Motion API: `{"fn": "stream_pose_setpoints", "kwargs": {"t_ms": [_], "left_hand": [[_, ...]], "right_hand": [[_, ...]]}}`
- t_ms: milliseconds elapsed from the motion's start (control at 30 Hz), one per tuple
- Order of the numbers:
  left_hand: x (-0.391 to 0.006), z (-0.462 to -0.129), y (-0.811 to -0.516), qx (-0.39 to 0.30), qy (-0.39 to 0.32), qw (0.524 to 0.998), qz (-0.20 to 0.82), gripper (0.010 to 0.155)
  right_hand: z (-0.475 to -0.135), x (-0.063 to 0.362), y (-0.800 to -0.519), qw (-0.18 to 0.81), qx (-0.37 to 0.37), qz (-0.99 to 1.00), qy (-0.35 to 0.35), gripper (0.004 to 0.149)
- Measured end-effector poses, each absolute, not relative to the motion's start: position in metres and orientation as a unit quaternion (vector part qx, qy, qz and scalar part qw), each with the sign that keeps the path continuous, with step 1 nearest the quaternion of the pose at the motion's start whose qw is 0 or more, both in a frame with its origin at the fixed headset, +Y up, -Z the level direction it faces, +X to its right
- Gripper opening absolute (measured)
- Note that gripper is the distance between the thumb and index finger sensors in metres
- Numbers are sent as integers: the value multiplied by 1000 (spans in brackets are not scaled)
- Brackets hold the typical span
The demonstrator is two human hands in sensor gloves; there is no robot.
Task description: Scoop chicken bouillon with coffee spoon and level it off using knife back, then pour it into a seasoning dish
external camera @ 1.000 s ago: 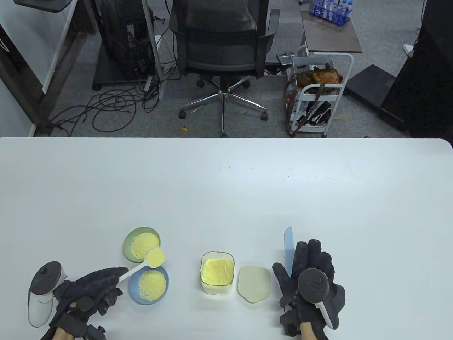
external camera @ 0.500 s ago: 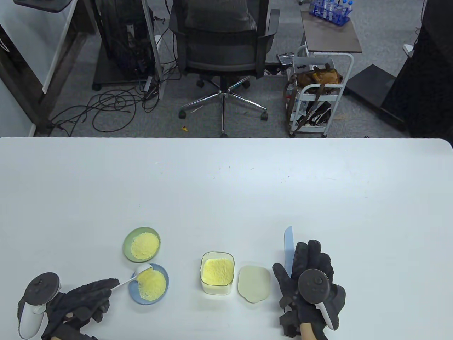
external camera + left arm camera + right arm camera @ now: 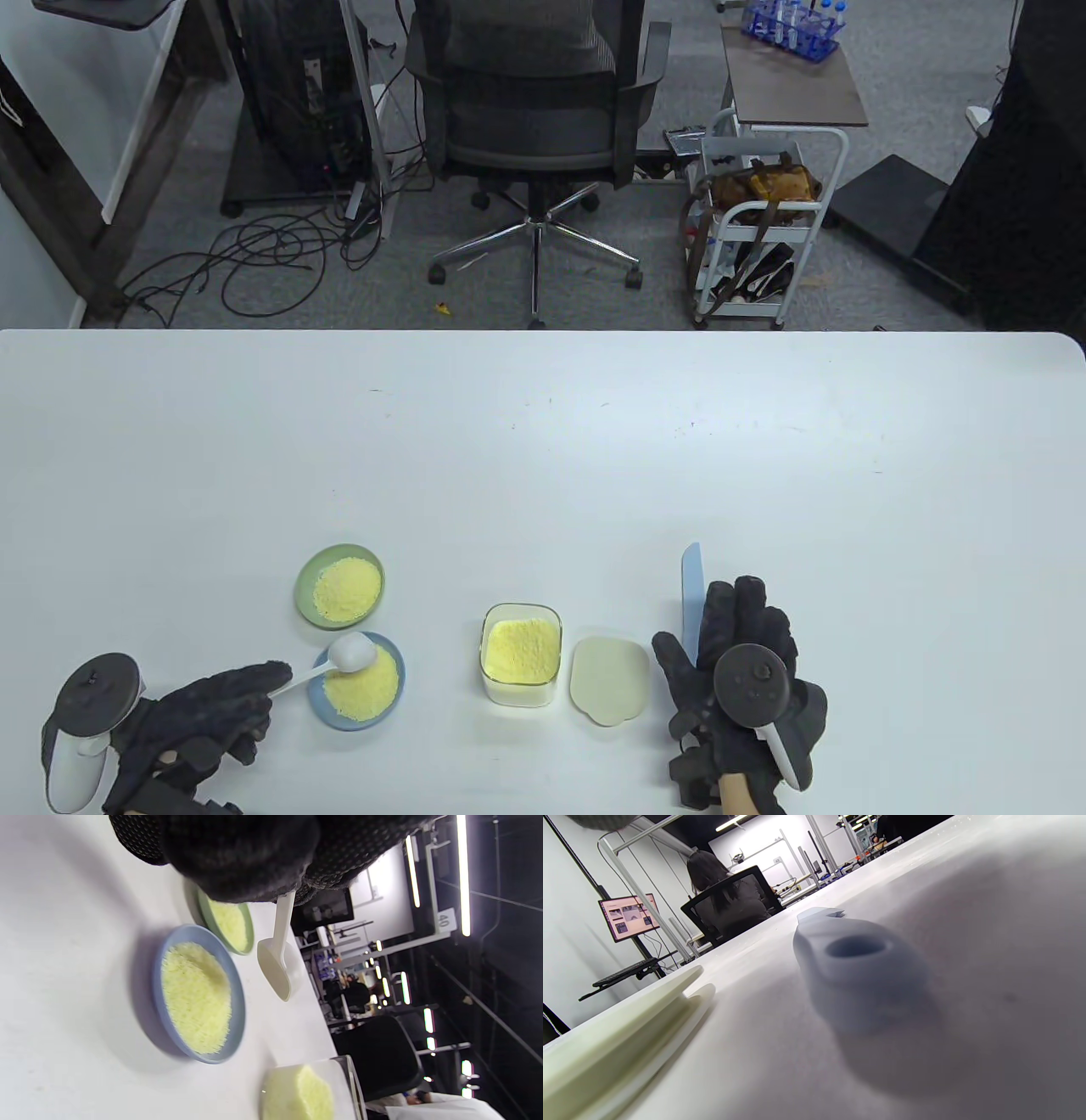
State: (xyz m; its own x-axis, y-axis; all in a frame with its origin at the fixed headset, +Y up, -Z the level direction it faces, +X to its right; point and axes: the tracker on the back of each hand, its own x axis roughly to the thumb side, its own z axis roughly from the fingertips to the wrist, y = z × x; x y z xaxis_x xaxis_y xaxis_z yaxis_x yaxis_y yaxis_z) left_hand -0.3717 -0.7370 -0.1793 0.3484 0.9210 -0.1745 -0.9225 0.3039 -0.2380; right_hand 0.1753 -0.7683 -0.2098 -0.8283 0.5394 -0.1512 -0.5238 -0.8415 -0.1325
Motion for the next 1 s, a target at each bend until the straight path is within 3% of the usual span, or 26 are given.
{"fn": "stream_pose_setpoints", "kwargs": {"t_ms": [233, 467, 633, 800, 1000], "left_hand": [[-333, -193, -730, -136, -48, 740, 657, 50], [-302, -210, -747, -126, -44, 687, 714, 50], [-295, -216, -754, -155, -58, 672, 722, 50], [-295, -216, -754, -157, -65, 667, 725, 50], [-294, -217, -754, -162, -72, 666, 725, 50]], "right_hand": [[-210, 175, -769, 279, -88, 955, -42, 80], [-208, 173, -767, 277, -77, 957, -45, 80], [-203, 152, -748, 303, -12, 951, -59, 83], [-209, 105, -727, 325, 97, 941, 11, 90], [-226, 54, -727, 253, 149, 949, 112, 95]]}}
